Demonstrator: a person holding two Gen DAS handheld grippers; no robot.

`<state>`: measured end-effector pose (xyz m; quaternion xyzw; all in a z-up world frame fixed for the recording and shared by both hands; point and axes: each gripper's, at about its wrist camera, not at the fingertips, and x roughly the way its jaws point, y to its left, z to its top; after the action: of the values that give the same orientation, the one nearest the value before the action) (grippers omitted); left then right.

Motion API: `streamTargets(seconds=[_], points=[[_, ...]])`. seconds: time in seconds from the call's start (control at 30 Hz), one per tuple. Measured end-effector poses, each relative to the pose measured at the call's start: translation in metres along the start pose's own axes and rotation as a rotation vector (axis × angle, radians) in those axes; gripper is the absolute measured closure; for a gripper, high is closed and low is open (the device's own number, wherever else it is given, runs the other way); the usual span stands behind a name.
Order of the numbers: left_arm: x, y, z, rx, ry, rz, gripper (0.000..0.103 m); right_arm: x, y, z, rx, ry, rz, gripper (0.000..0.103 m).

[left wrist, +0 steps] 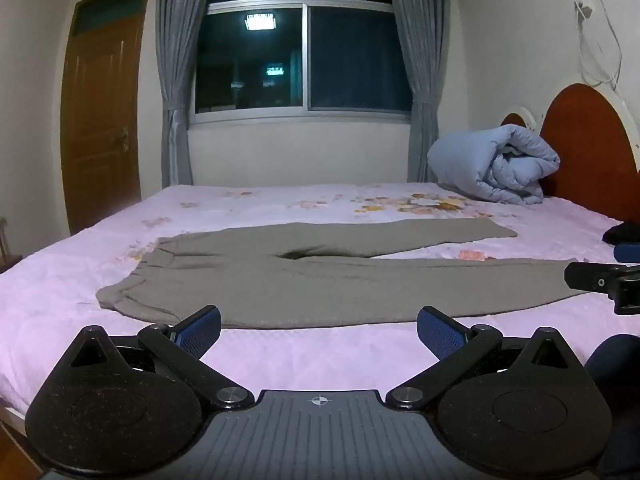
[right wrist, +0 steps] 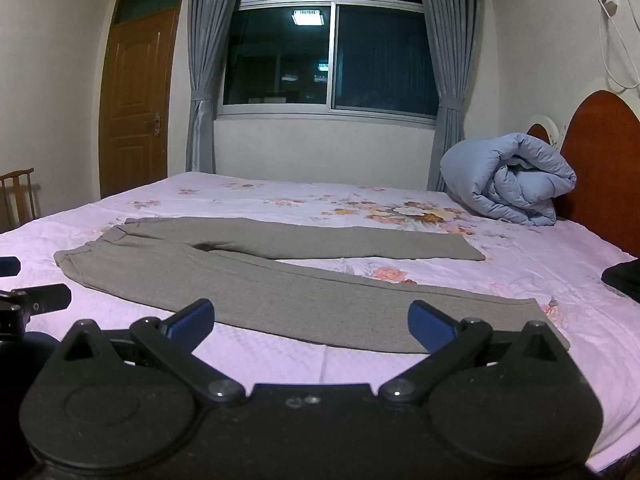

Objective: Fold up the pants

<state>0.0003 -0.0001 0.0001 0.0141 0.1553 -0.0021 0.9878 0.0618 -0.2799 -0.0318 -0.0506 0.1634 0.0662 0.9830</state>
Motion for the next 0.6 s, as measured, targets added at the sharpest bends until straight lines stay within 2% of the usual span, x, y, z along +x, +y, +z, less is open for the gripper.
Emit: streamTargets(seconds=[0.6], points=[[-0.0004, 0.0002, 0.0001, 0.003, -0.002, -0.001, 0.000, 0.0002, -0.0008, -0.0010, -0.002, -0.006, -0.001, 0.006]])
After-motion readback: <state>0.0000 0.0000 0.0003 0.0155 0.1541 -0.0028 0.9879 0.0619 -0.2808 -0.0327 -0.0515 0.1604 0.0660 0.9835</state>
